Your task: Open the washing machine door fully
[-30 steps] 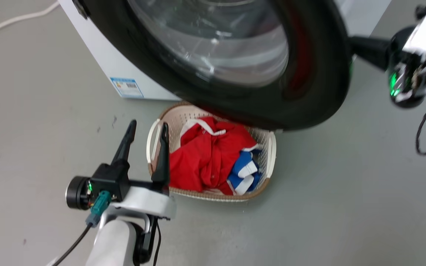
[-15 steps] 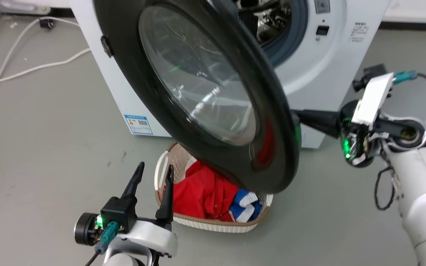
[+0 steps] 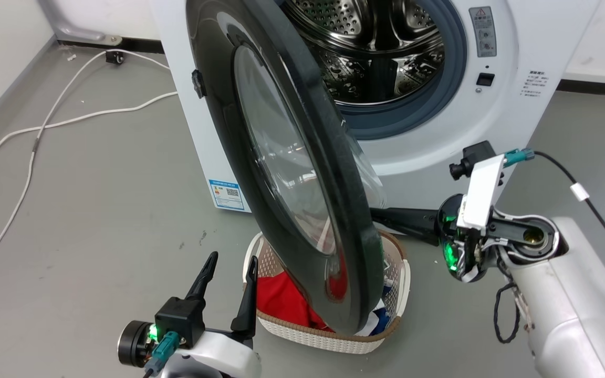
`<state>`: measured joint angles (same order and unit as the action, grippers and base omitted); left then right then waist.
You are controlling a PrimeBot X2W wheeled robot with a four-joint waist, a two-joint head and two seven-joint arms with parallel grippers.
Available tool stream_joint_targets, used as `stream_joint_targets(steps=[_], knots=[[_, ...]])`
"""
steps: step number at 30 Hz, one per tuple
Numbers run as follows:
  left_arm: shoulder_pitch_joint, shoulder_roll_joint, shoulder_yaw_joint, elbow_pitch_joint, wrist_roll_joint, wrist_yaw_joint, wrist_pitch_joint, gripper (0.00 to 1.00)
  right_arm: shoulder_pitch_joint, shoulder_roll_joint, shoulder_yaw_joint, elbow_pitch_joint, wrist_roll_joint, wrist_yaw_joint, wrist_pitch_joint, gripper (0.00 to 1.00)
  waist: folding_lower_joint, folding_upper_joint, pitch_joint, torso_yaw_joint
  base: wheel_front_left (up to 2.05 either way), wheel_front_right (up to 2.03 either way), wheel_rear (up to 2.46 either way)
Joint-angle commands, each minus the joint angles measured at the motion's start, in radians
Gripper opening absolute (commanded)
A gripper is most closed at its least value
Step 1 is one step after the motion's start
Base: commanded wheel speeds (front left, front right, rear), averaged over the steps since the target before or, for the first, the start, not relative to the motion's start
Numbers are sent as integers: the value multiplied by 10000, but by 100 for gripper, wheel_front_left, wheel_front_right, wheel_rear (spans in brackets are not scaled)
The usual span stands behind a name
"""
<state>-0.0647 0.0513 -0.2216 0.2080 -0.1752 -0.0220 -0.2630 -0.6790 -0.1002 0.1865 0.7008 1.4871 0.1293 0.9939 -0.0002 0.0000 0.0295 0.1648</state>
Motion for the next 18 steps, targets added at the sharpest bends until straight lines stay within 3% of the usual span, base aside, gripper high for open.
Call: stream_joint_targets(steps=[1, 6, 18], knots=[[62, 4, -10, 6, -44, 41, -27, 100, 178, 109, 22, -85, 1, 25, -15, 0, 2, 0, -38, 31, 0, 0, 0], [203, 3, -53, 30, -89, 41, -27, 100, 665, 210, -117, -498, -7, 25, -328, 0, 2, 0, -164, -32, 0, 0, 0], [286, 35, 88, 67, -199, 96, -27, 100, 2691, 287, -1755, -2268, -220, 25, -3406, 0, 2, 0, -513, -670, 0, 0, 0]])
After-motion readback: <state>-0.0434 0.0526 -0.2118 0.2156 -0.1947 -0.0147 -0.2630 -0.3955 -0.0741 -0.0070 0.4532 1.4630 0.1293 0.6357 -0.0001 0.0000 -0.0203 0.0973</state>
